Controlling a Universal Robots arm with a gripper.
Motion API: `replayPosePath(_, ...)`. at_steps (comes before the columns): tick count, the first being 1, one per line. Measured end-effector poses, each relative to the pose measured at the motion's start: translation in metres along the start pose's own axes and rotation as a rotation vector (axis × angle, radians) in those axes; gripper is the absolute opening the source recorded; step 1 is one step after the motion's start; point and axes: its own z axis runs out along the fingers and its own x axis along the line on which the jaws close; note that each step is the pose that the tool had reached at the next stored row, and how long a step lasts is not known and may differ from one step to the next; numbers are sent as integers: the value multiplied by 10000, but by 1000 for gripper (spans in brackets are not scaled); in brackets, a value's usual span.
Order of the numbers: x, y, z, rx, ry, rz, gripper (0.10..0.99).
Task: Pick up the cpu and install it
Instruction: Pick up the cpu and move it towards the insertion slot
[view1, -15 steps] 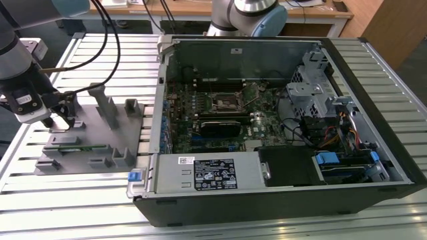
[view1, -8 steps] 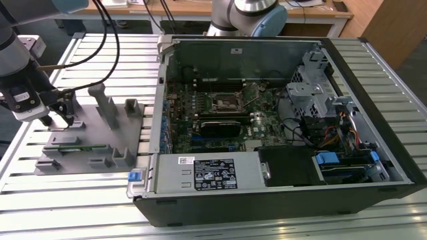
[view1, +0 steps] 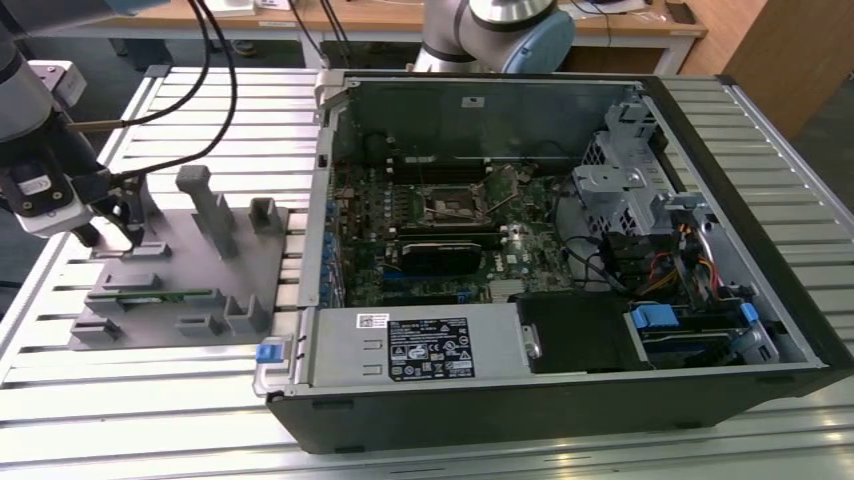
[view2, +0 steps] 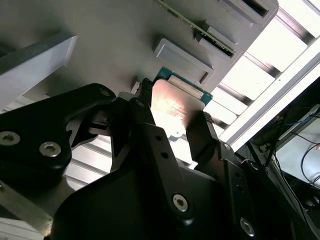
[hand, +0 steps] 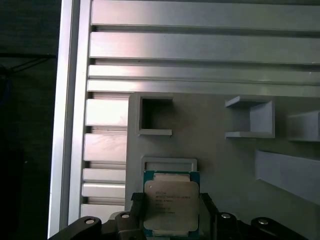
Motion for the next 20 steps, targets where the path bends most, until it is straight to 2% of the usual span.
replayPosePath(9,2,11,-158,1,-1,1,525)
replayPosePath(17,3,25,-370,0,-2,0,525)
replayPosePath(20,5,35,-489,0,-1,0,525)
